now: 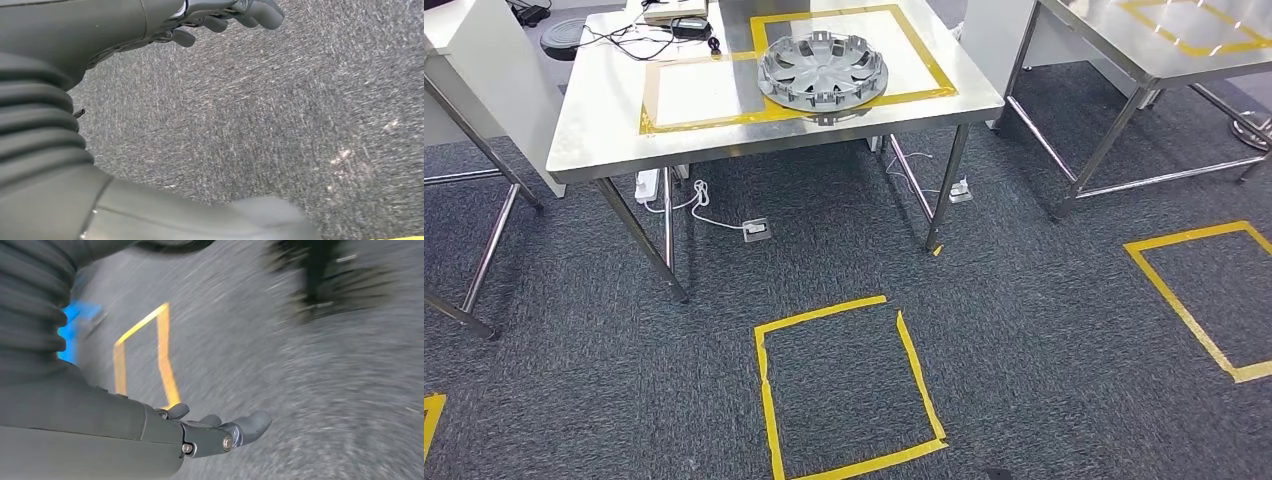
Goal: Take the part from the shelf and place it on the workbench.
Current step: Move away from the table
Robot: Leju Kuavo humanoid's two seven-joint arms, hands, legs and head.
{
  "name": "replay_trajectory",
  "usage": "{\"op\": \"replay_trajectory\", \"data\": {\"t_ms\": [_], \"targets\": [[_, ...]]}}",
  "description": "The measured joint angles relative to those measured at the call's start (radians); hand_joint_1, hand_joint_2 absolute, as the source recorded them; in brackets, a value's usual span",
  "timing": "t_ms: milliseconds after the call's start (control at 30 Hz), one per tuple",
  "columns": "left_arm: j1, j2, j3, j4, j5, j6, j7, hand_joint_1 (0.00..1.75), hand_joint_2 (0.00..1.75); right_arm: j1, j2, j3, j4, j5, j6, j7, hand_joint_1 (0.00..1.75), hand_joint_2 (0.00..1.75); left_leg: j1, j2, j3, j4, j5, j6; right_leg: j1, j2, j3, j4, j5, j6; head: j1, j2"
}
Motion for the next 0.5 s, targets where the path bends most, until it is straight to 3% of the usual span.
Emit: {"op": "replay_trajectory", "data": {"t_ms": [233,333,500], "targets": [[-0.002,-0.003,-0.002,0.001,-0.045,-0.003,-0.007,0.0,0.0,-0.002,0.04,-0.03,0.0,0.102,-0.01,-0.377,0.0,0.0,0.0,0.0,0.0,0.0,0.0,0.0,0.0,0.0,0.0,0.001,0.0,-0.001,0.0,0.0],[-0.013,-0.007,-0.003,0.001,-0.056,-0.003,-0.017,0.0,0.0,-0.022,0.045,-0.013,0.0,0.145,-0.058,-0.437,0.0,0.0,0.0,0.0,0.0,0.0,0.001,0.0,0.0,0.0,0.0,0.001,0.0,-0.001,0.0,0.0],[-0.025,-0.01,-0.004,0.001,-0.062,-0.003,-0.025,0.0,0.0,-0.049,0.049,0.0,0.0,0.154,-0.068,-0.451,0.0,0.0,0.0,0.0,0.001,0.0,0.001,-0.001,0.0,0.0,0.0,0.001,0.0,-0.001,0.0,0.0]]}}
